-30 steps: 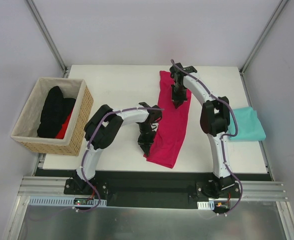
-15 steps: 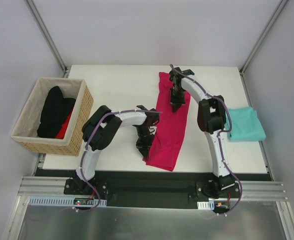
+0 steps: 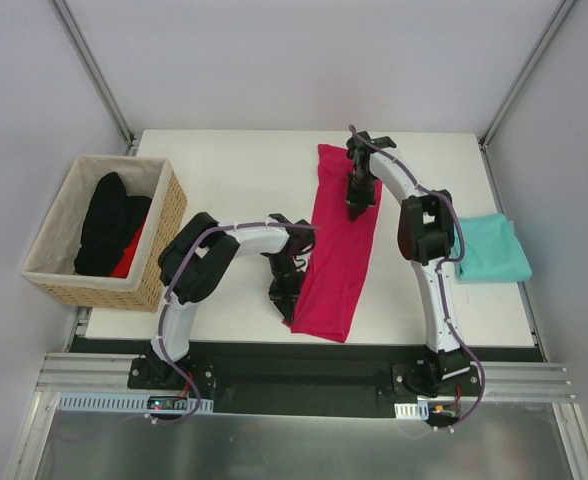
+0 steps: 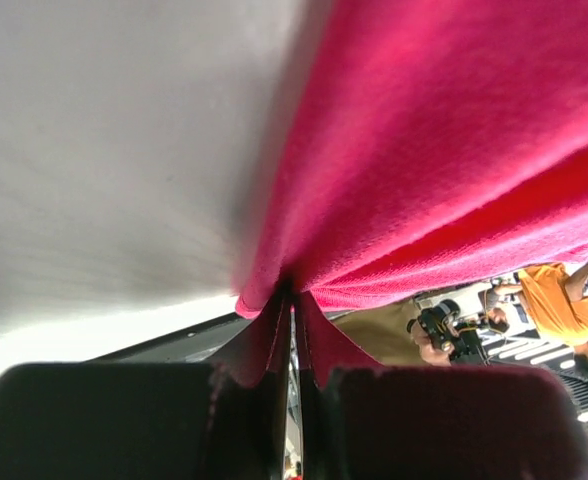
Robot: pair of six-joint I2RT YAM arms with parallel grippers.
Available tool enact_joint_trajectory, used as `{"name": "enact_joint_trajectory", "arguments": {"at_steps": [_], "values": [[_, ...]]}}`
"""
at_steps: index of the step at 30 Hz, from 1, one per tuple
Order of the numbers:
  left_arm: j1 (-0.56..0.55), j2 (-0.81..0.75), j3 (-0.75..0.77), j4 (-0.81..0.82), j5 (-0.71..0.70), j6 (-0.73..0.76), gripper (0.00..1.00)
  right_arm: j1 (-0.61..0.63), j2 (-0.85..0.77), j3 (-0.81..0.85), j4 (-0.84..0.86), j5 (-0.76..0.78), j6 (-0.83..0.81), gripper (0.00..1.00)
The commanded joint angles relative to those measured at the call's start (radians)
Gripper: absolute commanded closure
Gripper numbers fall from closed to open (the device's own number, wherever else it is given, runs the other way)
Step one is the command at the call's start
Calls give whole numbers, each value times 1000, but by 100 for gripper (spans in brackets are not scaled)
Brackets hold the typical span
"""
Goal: Fold and stack the t-shirts
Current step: Rotate the tshirt 90 degrees
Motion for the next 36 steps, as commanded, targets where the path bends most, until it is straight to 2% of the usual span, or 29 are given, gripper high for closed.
{"name": "enact_joint_trajectory", "arguments": {"at_steps": [1,3,4,6,7,10,15,23,26,30,36], "values": [[-12,-62,-28,-65,-29,-15,100,-23,-17,35,31,33,2,99],[-12,-68,-24,-74,-44,-15,100,-23,-24,34,31,33,-1,93],[-12,-74,-17,-75,-48,-15,100,-21,-32,29,29,27,-3,86],[-12,-80,-7,-95,-72,-11,95,-20,-66,22,32,18,-3,82],[-12,-89,6,-100,-81,-9,93,-20,-82,5,42,15,-1,76],[-12,-105,44,-129,-120,2,86,-12,-158,-30,52,27,-3,71],[-12,-111,124,-184,-172,31,79,11,-298,-72,45,76,0,68],[4,-129,297,-269,-328,75,80,74,-487,-259,32,131,31,64],[34,-140,375,-290,-374,83,80,107,-556,-394,22,154,77,65],[86,-171,440,-292,-394,91,81,184,-671,-669,75,157,140,65],[148,-178,489,-292,-379,140,81,303,-776,-891,147,194,267,65]]}}
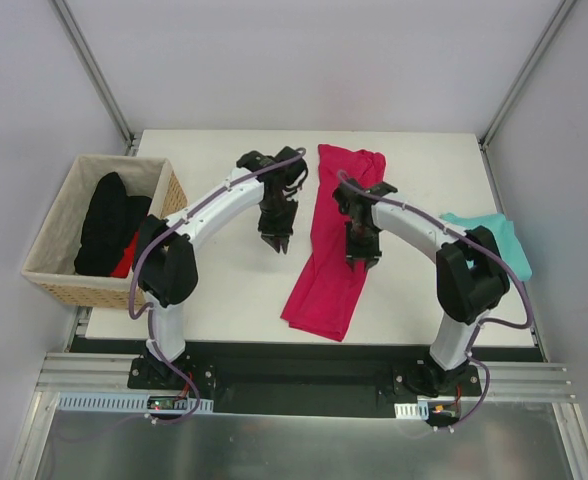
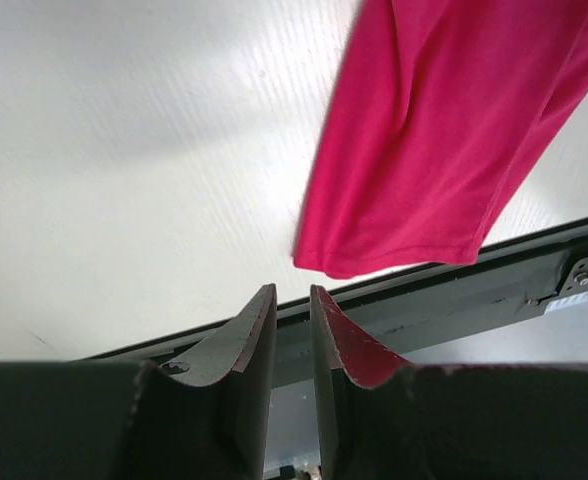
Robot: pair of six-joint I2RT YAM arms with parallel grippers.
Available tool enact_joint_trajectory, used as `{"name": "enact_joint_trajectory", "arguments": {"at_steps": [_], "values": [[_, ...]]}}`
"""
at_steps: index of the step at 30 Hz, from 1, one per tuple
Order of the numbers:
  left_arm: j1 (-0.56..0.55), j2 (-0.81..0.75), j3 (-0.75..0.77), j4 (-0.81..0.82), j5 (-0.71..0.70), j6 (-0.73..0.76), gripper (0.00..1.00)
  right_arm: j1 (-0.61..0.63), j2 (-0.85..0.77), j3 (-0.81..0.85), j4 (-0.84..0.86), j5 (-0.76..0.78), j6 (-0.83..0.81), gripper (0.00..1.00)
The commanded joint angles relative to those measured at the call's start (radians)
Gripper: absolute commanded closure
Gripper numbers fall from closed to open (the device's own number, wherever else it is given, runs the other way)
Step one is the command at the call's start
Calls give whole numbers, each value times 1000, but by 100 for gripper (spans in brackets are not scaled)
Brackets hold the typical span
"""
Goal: Fold and stack the t-shirts
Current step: Rotate the tshirt 90 degrees
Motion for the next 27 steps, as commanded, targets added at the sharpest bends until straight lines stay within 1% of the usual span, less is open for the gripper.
{"name": "enact_joint_trajectory", "arguments": {"at_steps": [1,2,3,5,6,9,12,17,22,27], "values": [[32,-50,19,-45,-19,55,80,88,-119,-102,44,60,147,64],[32,-52,6,-40,-18,67,81,104,-123,-137,44,71,167,62],[32,-53,-8,-34,-7,70,81,137,-129,-151,43,92,183,56],[32,-64,-63,-17,-2,76,81,169,-138,-180,36,109,230,50],[32,-75,-83,-8,2,79,81,200,-142,-187,32,127,244,43],[32,-88,-144,9,-4,79,81,258,-155,-211,24,146,295,34],[32,-93,-178,11,-18,72,81,291,-150,-225,27,154,316,33],[32,-76,-163,5,-25,49,81,323,-161,-270,55,142,333,34],[32,-58,-137,-15,-39,36,82,366,-205,-371,108,132,397,39],[32,-55,-137,-32,-62,36,82,423,-219,-395,109,141,450,43]]}}
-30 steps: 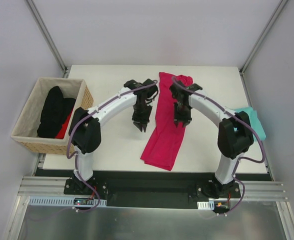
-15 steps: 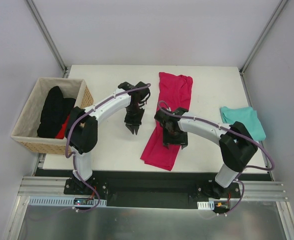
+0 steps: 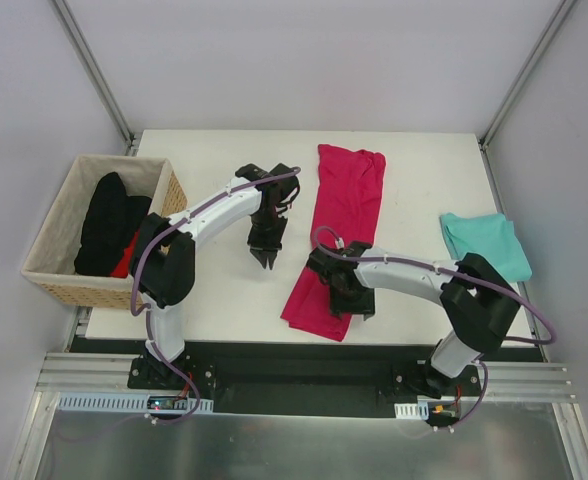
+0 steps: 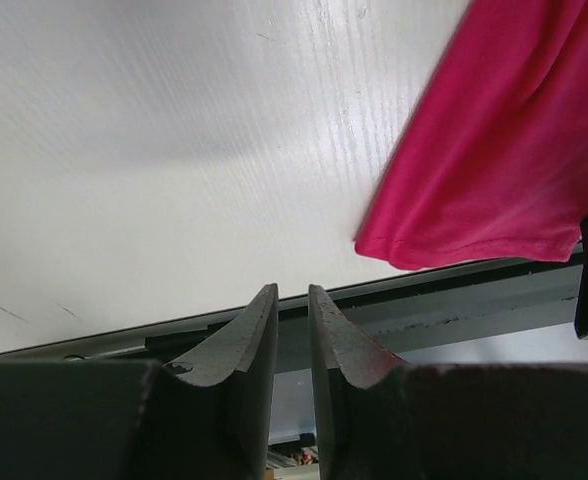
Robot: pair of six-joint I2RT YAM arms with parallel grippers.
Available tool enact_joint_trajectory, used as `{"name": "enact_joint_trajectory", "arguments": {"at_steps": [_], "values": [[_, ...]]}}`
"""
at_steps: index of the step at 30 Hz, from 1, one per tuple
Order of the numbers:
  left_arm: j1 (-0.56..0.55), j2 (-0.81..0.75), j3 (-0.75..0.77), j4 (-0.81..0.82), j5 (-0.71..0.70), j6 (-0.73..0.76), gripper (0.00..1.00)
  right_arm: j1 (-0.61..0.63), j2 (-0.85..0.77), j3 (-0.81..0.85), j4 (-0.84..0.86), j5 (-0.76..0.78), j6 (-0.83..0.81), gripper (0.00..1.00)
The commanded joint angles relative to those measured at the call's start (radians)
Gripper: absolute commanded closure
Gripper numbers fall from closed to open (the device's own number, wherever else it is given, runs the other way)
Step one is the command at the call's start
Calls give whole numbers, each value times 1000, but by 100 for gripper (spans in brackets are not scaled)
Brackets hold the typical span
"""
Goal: Fold and stack the t-shirts
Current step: Rotate the tshirt 90 degrees
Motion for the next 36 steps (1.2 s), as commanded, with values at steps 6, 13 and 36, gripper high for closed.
{"name": "enact_joint_trajectory", "arguments": {"at_steps": [6,13,36], "values": [[-6,-10,38,-51,-42,-1,83,110,-36,27,-23,27,135,45],[-6,-14,46,-49,-33,-3,83,138,-42,75,-95,67,162,45],[-6,-3,81,-57,-27,48,84,192,-54,204,-287,197,279,46]]}}
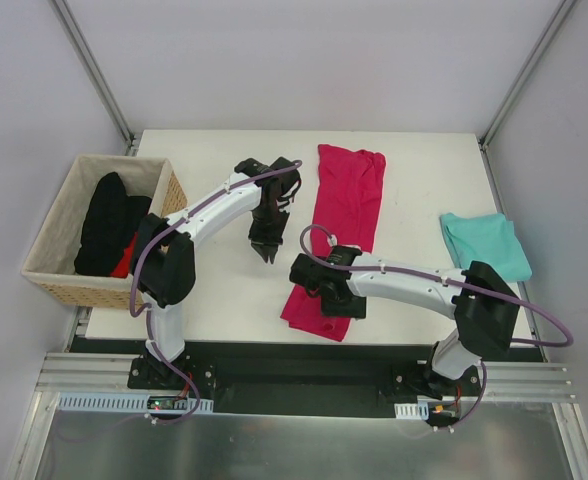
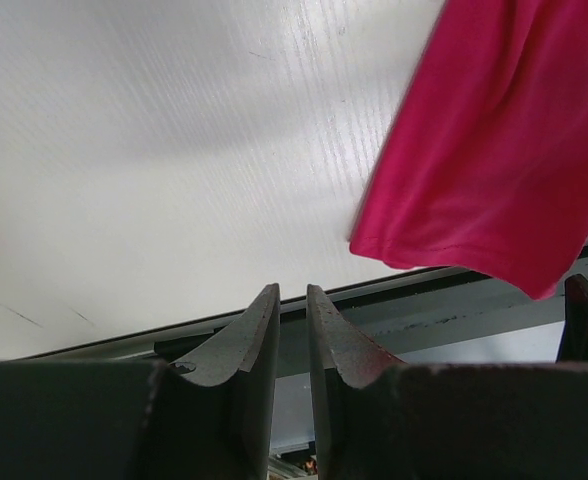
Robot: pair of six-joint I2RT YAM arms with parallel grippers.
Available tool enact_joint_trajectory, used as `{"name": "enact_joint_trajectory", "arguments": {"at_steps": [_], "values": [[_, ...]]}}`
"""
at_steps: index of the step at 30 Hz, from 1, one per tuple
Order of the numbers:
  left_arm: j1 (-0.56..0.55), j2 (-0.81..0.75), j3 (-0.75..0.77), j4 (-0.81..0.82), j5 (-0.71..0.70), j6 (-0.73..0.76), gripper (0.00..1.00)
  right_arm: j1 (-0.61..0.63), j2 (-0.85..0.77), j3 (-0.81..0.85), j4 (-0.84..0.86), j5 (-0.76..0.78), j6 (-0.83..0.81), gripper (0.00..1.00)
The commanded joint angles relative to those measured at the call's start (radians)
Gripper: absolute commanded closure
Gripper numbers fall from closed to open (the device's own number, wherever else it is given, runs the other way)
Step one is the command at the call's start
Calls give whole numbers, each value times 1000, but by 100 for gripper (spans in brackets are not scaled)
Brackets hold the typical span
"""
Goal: Fold and stack the t-shirts
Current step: Rotate the tshirt 90 degrees, then grab the bottom of the folded rectangular tshirt with both arms
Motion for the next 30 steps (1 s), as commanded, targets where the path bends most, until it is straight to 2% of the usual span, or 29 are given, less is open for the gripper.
{"name": "enact_joint_trajectory", "arguments": {"at_steps": [1,7,13,30], "values": [[-6,-10,15,-33,-13,22,84,19,-31,63,-132,89,74,46],[-6,-7,24,-30,-13,23,83,21,-40,65,-226,152,140,45],[-6,1,24,-16,1,22,83,21,-14,26,-181,81,103,46],[-6,-33,-72,4,-22,13,83,24,82,42,-54,20,23,46]]}}
